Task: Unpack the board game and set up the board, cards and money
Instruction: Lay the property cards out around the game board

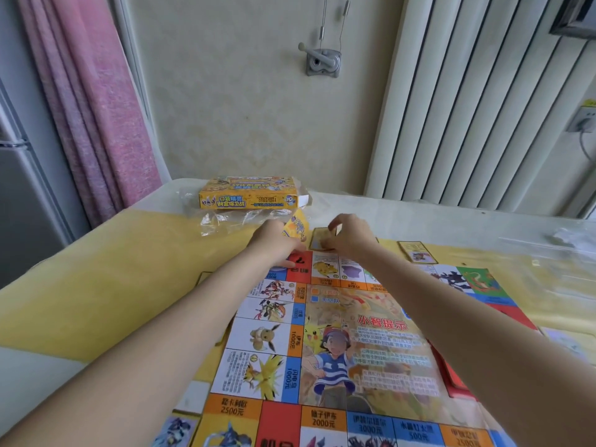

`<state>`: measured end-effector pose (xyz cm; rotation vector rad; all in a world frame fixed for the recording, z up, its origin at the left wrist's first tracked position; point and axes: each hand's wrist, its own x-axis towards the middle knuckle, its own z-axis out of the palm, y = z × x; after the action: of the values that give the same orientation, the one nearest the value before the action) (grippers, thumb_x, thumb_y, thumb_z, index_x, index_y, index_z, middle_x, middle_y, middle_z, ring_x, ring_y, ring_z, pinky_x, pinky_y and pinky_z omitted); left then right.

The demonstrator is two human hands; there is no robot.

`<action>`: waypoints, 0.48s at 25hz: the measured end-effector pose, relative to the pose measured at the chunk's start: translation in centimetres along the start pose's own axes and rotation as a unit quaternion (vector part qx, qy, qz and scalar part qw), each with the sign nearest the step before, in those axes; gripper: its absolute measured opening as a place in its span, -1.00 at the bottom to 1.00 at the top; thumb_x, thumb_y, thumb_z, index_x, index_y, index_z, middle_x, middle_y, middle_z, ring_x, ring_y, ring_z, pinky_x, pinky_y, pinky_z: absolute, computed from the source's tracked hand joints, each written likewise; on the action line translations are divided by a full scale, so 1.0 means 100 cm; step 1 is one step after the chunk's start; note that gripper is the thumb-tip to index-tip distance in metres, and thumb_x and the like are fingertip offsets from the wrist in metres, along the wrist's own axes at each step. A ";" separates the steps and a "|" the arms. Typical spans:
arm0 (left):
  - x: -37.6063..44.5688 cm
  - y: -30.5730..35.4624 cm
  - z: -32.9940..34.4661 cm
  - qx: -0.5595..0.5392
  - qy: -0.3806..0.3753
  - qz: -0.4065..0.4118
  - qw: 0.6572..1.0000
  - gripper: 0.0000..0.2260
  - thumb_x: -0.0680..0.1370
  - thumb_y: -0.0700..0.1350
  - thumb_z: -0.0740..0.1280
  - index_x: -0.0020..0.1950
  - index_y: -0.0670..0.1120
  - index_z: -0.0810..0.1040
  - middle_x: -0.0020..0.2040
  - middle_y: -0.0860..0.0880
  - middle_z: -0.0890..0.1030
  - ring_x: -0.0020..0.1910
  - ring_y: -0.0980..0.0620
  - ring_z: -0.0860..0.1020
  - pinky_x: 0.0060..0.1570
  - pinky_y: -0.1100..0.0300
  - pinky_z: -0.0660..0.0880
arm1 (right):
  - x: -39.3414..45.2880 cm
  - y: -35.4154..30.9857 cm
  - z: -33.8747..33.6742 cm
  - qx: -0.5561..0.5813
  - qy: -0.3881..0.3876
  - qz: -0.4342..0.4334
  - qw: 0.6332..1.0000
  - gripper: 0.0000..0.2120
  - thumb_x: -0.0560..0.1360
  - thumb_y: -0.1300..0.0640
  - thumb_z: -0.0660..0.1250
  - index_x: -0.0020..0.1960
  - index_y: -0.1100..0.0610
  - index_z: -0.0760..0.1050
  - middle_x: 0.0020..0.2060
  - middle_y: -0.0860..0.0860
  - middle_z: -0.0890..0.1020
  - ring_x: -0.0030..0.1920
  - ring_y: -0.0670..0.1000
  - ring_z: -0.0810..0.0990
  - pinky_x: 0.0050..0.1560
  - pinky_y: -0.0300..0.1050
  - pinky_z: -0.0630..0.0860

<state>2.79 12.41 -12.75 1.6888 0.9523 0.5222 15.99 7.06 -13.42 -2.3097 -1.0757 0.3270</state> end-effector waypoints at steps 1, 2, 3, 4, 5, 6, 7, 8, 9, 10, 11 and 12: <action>0.002 -0.002 -0.001 0.002 0.000 -0.003 1.000 -0.74 0.47 -0.31 0.38 0.10 -0.12 0.41 -0.16 0.06 0.43 -0.05 -0.02 0.51 -0.05 0.05 0.60 | 0.002 0.000 0.001 -0.042 -0.002 -0.012 0.999 -0.68 0.48 0.12 0.35 0.19 0.19 0.48 0.08 0.15 0.54 -0.09 0.09 0.51 -0.31 -0.21 0.40; 0.004 -0.004 -0.001 0.002 0.000 -0.006 1.000 -0.76 0.47 -0.30 0.39 0.07 -0.14 0.43 -0.11 0.00 0.48 -0.04 -0.04 0.54 -0.07 0.05 0.61 | 0.003 0.001 0.003 -0.070 -0.006 -0.020 0.997 -0.69 0.48 0.10 0.34 0.19 0.18 0.49 0.13 0.15 0.49 -0.06 0.10 0.51 -0.24 -0.18 0.42; 0.006 -0.006 -0.002 0.002 0.002 -0.007 1.000 -0.77 0.46 -0.29 0.39 0.07 -0.16 0.44 -0.07 -0.04 0.52 -0.02 -0.05 0.56 -0.09 0.06 0.61 | 0.004 0.002 0.004 -0.084 -0.010 -0.023 0.996 -0.69 0.49 0.10 0.34 0.20 0.18 0.49 0.17 0.15 0.45 -0.04 0.10 0.50 -0.17 -0.15 0.42; 0.008 -0.008 -0.002 -0.003 0.008 -0.001 1.000 -0.77 0.47 -0.29 0.39 0.08 -0.17 0.45 -0.02 -0.07 0.55 0.00 -0.06 0.58 -0.11 0.07 0.62 | 0.005 0.002 0.005 -0.089 -0.011 -0.024 0.996 -0.68 0.49 0.11 0.33 0.22 0.18 0.48 0.20 0.16 0.41 -0.02 0.11 0.50 -0.11 -0.13 0.41; 0.008 -0.008 -0.001 -0.009 0.012 0.006 1.000 -0.78 0.48 -0.29 0.37 0.10 -0.19 0.47 0.02 -0.09 0.58 0.00 -0.05 0.59 -0.13 0.10 0.62 | 0.005 0.001 0.004 -0.085 -0.007 -0.030 0.996 -0.67 0.50 0.12 0.32 0.24 0.18 0.46 0.21 0.16 0.40 0.01 0.12 0.51 -0.06 -0.12 0.40; 0.007 -0.007 -0.001 -0.025 0.014 0.012 1.000 -0.78 0.49 -0.29 0.35 0.13 -0.21 0.49 0.04 -0.11 0.61 -0.03 -0.03 0.61 -0.17 0.14 0.62 | 0.004 0.000 0.001 -0.066 0.012 -0.037 0.997 -0.67 0.52 0.14 0.30 0.26 0.19 0.44 0.20 0.16 0.41 0.02 0.13 0.52 -0.02 -0.12 0.40; 0.004 -0.005 0.000 -0.056 0.008 0.013 0.998 -0.77 0.50 -0.29 0.34 0.16 -0.21 0.51 0.02 -0.11 0.63 -0.08 0.00 0.62 -0.22 0.19 0.61 | 0.002 -0.002 -0.004 -0.035 0.044 -0.043 0.997 -0.70 0.54 0.16 0.25 0.25 0.20 0.45 0.15 0.17 0.46 -0.02 0.11 0.54 -0.04 -0.13 0.41; 0.001 -0.003 0.000 -0.103 -0.010 0.002 0.995 -0.76 0.51 -0.29 0.34 0.17 -0.20 0.52 -0.02 -0.10 0.65 -0.15 0.02 0.63 -0.29 0.23 0.61 | 0.000 -0.004 -0.011 0.011 0.071 -0.047 0.996 -0.75 0.56 0.18 0.21 0.20 0.21 0.48 0.05 0.16 0.52 -0.13 0.09 0.53 -0.14 -0.16 0.42; -0.005 -0.002 -0.001 -0.156 -0.041 -0.018 0.987 -0.76 0.50 -0.30 0.34 0.17 -0.19 0.52 -0.07 -0.10 0.66 -0.21 0.02 0.64 -0.34 0.25 0.60 | -0.006 -0.006 -0.020 0.074 0.071 -0.046 0.994 -0.77 0.57 0.19 0.17 0.12 0.24 0.53 -0.10 0.13 0.54 -0.25 0.06 0.50 -0.25 -0.18 0.39; -0.012 0.000 -0.001 -0.201 -0.078 -0.038 0.976 -0.76 0.50 -0.31 0.34 0.16 -0.16 0.52 -0.11 -0.11 0.68 -0.24 0.01 0.65 -0.37 0.26 0.59 | -0.014 -0.006 -0.030 0.145 0.039 -0.047 0.987 -0.77 0.58 0.17 0.17 0.04 0.26 0.55 -0.21 0.11 0.54 -0.31 0.05 0.46 -0.33 -0.20 0.37; -0.019 0.002 0.000 -0.219 -0.114 -0.048 0.968 -0.78 0.50 -0.31 0.34 0.13 -0.15 0.52 -0.13 -0.11 0.69 -0.26 0.01 0.66 -0.37 0.27 0.58 | -0.025 -0.007 -0.039 0.210 -0.018 -0.053 0.976 -0.76 0.57 0.13 0.19 -0.03 0.27 0.55 -0.28 0.10 0.54 -0.33 0.04 0.46 -0.37 -0.21 0.38; -0.026 0.005 0.000 -0.218 -0.144 -0.050 0.964 -0.81 0.50 -0.31 0.34 0.08 -0.14 0.54 -0.16 -0.11 0.69 -0.27 0.01 0.67 -0.36 0.27 0.59 | -0.036 -0.006 -0.047 0.241 -0.074 -0.063 0.966 -0.76 0.55 0.10 0.24 -0.08 0.28 0.55 -0.31 0.10 0.55 -0.34 0.03 0.48 -0.39 -0.23 0.41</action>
<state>1.43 10.23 -12.03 1.2687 0.6500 0.3725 15.31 2.79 -9.27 -1.7997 -1.0684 0.6417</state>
